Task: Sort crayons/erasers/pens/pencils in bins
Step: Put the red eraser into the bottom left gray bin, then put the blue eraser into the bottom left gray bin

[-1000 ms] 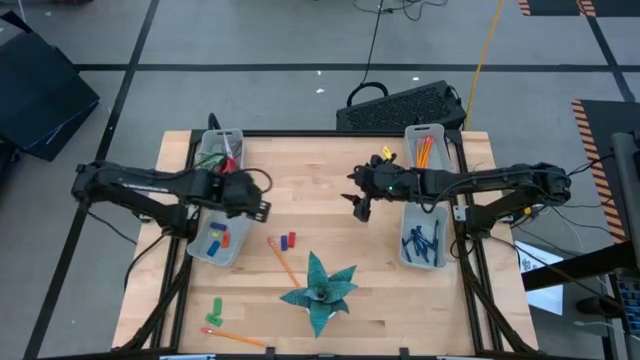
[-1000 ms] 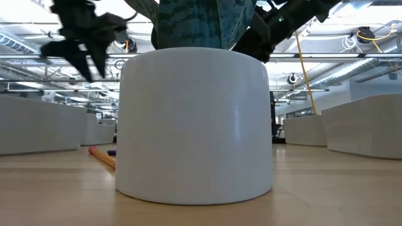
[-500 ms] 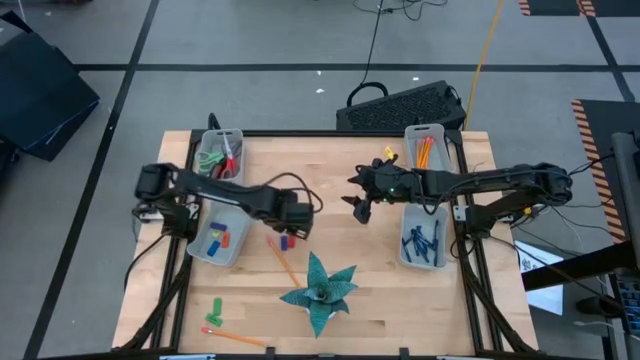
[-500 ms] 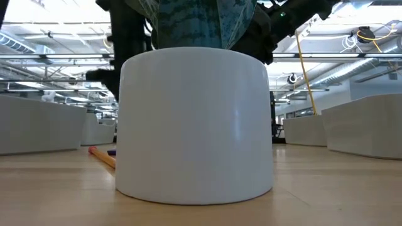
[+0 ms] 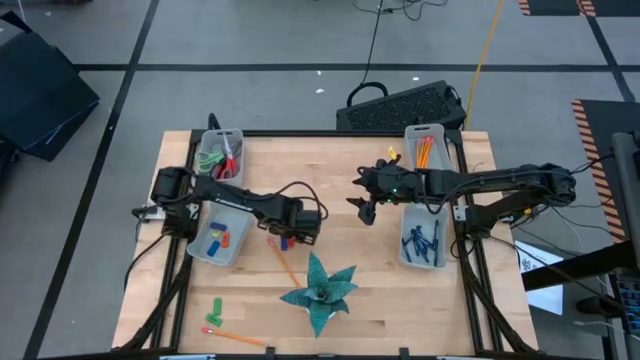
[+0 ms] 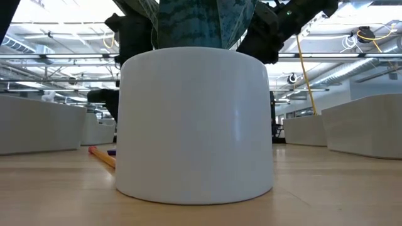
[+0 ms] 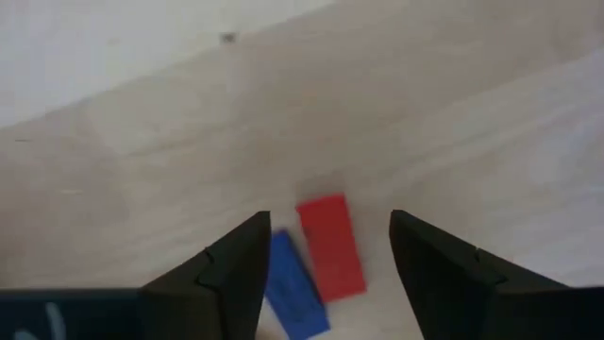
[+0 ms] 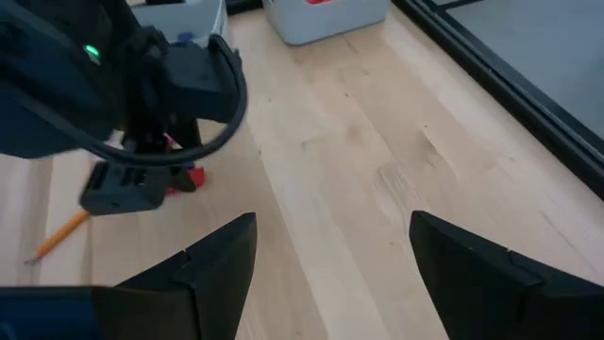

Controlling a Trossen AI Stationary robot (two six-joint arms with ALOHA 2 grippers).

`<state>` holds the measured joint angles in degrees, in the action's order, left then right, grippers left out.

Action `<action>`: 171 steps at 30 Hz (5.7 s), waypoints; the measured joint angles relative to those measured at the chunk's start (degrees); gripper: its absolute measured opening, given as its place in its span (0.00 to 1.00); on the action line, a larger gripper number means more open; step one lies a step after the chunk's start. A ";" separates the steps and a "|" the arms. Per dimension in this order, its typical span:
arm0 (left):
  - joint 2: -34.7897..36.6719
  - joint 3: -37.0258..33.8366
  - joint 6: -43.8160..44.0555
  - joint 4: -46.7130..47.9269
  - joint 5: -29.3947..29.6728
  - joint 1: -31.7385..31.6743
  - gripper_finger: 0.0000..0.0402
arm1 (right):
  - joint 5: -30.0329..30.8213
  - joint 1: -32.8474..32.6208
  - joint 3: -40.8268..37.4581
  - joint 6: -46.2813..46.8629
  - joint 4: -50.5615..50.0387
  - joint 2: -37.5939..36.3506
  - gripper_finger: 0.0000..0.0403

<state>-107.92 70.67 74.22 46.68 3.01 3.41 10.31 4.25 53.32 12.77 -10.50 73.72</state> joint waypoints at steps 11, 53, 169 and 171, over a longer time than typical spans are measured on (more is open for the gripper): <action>-2.94 0.15 2.40 -2.72 0.05 1.58 0.52 | 0.00 0.00 0.00 -0.67 -1.49 0.02 0.67; 29.80 -0.75 -1.62 41.18 -3.56 -1.46 0.19 | 0.24 0.18 -0.07 -1.48 -0.53 0.03 0.67; 29.00 -0.45 1.04 38.10 -2.59 1.17 0.17 | -1.42 0.16 -0.07 1.56 -2.23 0.08 0.67; 30.86 -1.54 1.65 43.08 -0.83 0.72 0.17 | -1.42 0.16 -0.07 1.56 -2.19 0.08 0.67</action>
<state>-77.05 69.14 75.87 89.77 2.18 4.13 8.88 4.40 53.25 14.32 -12.69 73.80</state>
